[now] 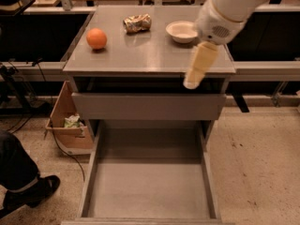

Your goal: Place orange into middle drawer

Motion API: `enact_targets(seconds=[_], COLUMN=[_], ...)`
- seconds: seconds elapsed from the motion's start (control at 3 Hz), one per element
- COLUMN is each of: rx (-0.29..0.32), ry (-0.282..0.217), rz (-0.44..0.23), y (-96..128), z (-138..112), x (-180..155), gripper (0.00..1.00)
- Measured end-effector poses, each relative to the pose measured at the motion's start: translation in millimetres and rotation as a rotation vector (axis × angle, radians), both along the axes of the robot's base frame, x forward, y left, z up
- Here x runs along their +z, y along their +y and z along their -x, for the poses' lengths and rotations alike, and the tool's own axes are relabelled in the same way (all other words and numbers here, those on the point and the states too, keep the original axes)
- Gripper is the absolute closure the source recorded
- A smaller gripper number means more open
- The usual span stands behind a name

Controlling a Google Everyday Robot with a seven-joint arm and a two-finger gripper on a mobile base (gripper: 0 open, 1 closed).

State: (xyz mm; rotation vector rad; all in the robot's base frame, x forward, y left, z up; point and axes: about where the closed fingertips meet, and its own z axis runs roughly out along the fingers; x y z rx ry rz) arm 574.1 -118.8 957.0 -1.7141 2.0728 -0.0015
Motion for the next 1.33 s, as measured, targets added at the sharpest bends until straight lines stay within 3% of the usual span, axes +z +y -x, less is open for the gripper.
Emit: enact_targets(seconds=[0.67,1.33], rx=[-0.012,-0.033], ry=[0.000,0.008], rz=[-0.137,-0.171], y=[84,90], z=[-91,-97], x=[-14,-24], gripper=[0.00,0.00])
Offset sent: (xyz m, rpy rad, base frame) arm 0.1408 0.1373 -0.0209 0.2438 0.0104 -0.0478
